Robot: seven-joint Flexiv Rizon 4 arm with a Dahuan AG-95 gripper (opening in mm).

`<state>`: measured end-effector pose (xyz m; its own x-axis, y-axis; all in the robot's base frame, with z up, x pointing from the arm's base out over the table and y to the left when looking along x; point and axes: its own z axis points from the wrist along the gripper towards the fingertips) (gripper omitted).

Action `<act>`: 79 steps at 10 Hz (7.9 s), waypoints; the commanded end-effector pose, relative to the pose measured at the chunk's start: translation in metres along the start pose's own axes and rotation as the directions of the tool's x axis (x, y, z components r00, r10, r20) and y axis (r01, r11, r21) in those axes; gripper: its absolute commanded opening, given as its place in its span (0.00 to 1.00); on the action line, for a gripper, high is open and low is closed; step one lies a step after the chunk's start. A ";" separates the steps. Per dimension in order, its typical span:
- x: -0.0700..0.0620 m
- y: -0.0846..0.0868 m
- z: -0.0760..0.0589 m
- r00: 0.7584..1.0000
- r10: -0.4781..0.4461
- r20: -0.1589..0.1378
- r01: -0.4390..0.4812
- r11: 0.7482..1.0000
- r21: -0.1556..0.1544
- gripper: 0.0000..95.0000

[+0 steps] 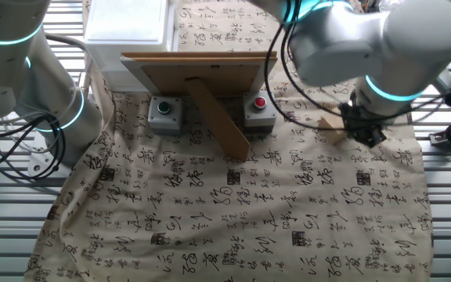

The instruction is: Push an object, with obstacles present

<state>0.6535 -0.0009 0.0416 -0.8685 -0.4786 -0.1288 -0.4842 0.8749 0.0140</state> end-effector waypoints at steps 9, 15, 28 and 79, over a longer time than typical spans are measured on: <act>-0.034 0.096 -0.019 0.993 0.116 -0.013 -0.116 0.993 0.005 0.00; -0.047 0.053 -0.047 0.998 0.060 -0.036 -0.059 0.998 0.033 0.00; 0.045 0.023 -0.028 0.972 0.217 -0.091 -0.217 0.976 0.011 0.00; 0.014 0.087 0.005 0.975 0.190 -0.111 -0.189 0.982 0.018 0.00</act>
<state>0.5995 0.0706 0.0353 -0.9516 -0.3071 -0.0133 -0.3074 0.9513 0.0229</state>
